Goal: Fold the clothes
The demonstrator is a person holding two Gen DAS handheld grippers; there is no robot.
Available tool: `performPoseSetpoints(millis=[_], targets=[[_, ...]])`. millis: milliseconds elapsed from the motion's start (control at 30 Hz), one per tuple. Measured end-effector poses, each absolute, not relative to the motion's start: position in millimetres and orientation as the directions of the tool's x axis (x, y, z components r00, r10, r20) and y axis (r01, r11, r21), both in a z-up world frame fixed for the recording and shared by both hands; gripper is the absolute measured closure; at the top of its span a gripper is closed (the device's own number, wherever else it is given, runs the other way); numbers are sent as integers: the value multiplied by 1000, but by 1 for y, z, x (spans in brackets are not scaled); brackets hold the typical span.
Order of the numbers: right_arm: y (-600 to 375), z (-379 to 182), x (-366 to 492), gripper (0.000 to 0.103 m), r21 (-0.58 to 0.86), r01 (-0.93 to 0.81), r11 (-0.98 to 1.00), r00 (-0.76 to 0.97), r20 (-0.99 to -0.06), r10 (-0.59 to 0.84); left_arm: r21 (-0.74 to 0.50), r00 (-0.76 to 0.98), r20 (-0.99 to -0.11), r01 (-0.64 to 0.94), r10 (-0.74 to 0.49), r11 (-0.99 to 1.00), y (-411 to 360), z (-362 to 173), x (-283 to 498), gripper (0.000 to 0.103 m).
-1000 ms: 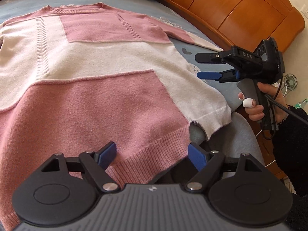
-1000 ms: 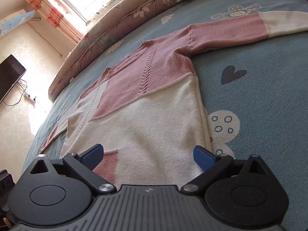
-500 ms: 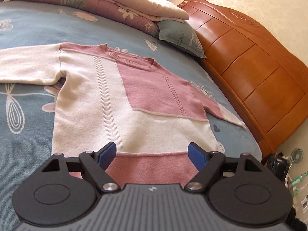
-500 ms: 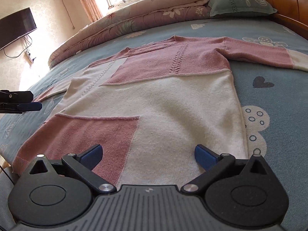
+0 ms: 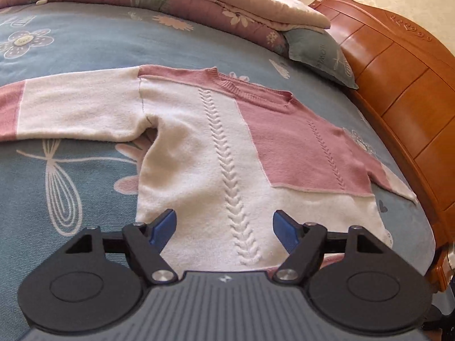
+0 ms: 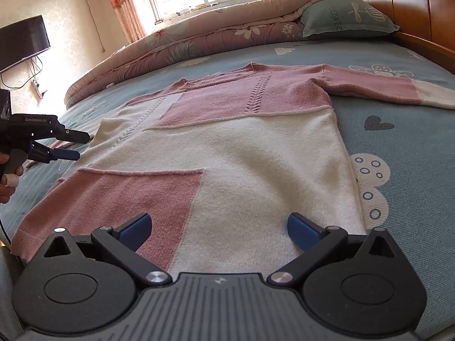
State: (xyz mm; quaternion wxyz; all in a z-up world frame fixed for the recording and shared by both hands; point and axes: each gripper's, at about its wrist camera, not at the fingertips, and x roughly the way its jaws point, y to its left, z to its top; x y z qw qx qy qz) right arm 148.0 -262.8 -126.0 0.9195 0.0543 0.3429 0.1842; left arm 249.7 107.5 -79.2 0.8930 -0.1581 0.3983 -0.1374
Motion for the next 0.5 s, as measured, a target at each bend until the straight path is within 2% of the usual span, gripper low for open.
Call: performPoseSetpoints(millis=[100, 167, 200, 267, 333, 400, 500], targets=[[-251, -123, 145, 0, 161, -298, 941, 695, -640, 330, -359, 642, -649, 214, -408, 908, 96, -75, 248, 20], [-246, -120, 143, 0, 159, -313, 936, 678, -653, 338, -317, 593, -720, 181, -361, 931, 95, -90, 260, 20], [-245, -118, 142, 0, 161, -317, 935, 670, -660, 340, -295, 567, -752, 166, -336, 941, 95, -97, 266, 24], [-243, -115, 140, 0, 163, -322, 933, 653, -675, 343, -288, 587, -731, 197, -349, 937, 98, -96, 266, 20], [-242, -111, 138, 0, 171, -323, 931, 638, -687, 348, -333, 567, -726, 206, -390, 920, 103, -97, 270, 20], [-241, -107, 137, 0, 182, -319, 930, 629, -694, 351, -377, 546, -719, 213, -430, 901, 107, -99, 275, 13], [-229, -100, 141, 0, 158, -317, 935, 631, -700, 333, -441, 514, -705, 222, -489, 869, 115, -101, 281, 9]])
